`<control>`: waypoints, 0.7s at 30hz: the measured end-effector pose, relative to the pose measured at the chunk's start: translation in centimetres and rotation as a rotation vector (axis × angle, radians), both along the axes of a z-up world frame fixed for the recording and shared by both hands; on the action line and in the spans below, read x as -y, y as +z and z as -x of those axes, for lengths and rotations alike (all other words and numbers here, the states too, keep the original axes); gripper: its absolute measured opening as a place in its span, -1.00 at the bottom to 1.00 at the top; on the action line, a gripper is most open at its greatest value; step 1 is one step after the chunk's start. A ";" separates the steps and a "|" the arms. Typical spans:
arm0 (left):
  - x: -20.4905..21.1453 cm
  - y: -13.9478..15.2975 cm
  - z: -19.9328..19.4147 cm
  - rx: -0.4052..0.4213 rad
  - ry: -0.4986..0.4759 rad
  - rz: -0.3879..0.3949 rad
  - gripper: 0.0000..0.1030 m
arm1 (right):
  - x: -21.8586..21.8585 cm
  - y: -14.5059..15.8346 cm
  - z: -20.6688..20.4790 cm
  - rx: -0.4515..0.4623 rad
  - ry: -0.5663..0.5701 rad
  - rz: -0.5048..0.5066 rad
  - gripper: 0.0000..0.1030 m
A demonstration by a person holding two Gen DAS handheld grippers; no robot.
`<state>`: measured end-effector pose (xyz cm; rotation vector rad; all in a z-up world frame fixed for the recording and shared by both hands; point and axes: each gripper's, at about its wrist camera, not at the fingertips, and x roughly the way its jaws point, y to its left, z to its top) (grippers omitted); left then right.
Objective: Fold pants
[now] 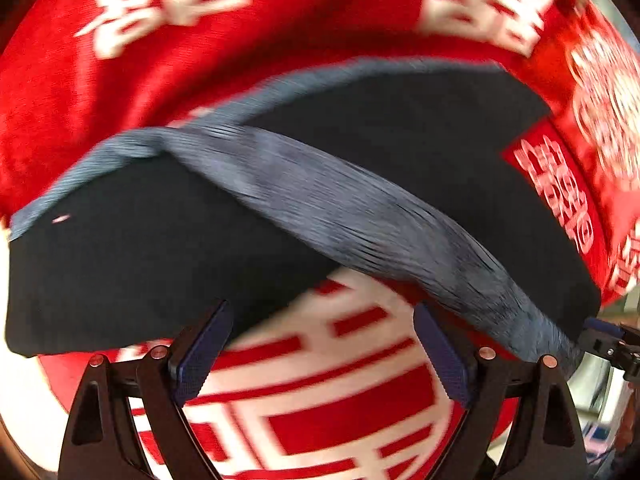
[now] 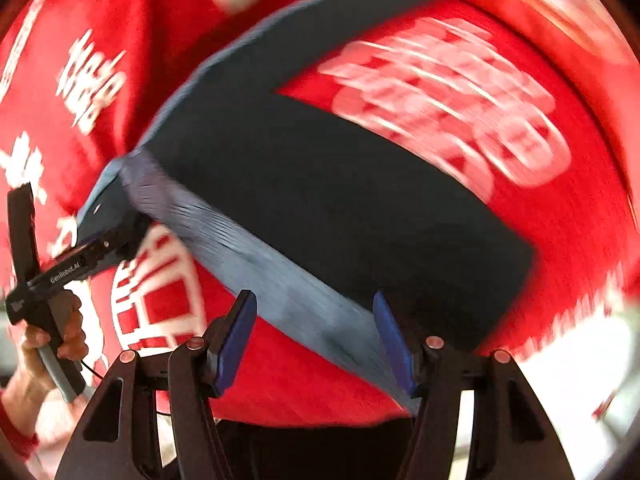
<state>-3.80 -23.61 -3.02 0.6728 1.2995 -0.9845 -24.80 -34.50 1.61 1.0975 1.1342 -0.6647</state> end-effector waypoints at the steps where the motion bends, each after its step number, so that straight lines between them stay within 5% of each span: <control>1: 0.2 -0.6 0.5 -0.001 -0.020 -0.004 0.80 | -0.3 -0.4 1.6 -0.008 -0.055 -0.013 0.26; 4: 0.2 -1.3 1.3 -0.006 -0.067 -0.004 0.80 | -1.2 -1.8 6.2 -0.006 -0.177 -0.030 0.25; 11: 1.4 -0.4 3.3 0.035 -0.116 0.015 0.80 | -2.8 -4.0 8.7 0.067 -0.217 -0.080 0.23; 15: 2.0 -0.5 3.8 0.019 -0.091 0.012 0.80 | -2.0 -4.8 7.4 0.168 -0.152 -0.134 -0.37; 16: 2.6 -0.9 4.2 0.014 -0.083 0.006 0.80 | -1.8 -5.1 6.9 0.181 -0.130 -0.175 -0.97; 18: 3.0 -0.8 4.2 0.017 -0.060 -0.013 0.80 | -0.7 -4.5 5.9 0.212 -0.080 -0.234 -0.95; 21: 4.0 0.8 4.0 0.041 -0.015 -0.011 0.80 | 2.7 -0.1 4.7 0.261 0.005 -0.179 -0.95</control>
